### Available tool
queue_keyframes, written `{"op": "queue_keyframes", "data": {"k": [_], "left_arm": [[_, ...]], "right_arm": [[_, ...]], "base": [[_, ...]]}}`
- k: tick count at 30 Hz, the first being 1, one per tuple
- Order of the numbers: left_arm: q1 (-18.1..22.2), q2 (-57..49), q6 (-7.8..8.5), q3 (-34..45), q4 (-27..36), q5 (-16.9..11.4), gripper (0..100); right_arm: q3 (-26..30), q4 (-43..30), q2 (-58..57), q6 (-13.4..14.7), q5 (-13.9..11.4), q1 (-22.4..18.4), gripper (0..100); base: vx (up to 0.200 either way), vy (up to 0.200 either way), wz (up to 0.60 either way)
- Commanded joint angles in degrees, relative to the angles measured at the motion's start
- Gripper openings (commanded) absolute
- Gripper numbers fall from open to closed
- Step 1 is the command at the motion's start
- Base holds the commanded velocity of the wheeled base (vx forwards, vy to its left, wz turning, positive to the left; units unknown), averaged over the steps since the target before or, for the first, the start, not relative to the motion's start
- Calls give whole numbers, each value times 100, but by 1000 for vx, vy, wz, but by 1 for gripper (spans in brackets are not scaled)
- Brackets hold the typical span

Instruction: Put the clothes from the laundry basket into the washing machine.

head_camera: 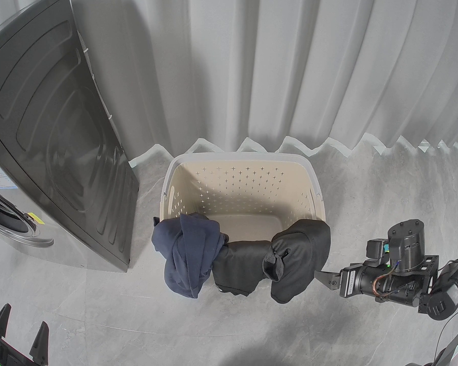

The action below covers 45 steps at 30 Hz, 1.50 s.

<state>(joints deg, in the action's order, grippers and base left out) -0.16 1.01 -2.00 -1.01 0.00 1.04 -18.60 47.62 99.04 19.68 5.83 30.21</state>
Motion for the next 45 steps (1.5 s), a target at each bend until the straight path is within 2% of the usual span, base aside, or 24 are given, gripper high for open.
{"op": "queue_keyframes", "data": {"k": [1, 4, 6, 13, 39, 45], "left_arm": [[-2, -75, -2, 84, 0, 2, 100], [-2, -75, -2, 84, 0, 2, 100], [-2, -75, -2, 84, 0, 2, 100], [-2, -75, -11, 84, 0, -7, 100], [-2, -75, -20, 84, 9, -7, 100], [-2, -75, -20, 84, 9, -7, 100]], "right_arm": [[-267, 2, 432, -8, 6, 11, 100], [-407, 2, 626, -25, 24, -24, 100], [-609, 2, 845, -34, 129, -68, 100], [-1040, 2, 1338, -34, 164, -76, 100], [-2402, 11, 2594, 1, 164, -402, 100], [-2552, 11, 2665, 19, 164, -402, 100]], "base": [[0, 0, 0], [0, 0, 0], [0, 0, 0], [0, 0, 0], [0, 0, 0], [0, 0, 0]]}}
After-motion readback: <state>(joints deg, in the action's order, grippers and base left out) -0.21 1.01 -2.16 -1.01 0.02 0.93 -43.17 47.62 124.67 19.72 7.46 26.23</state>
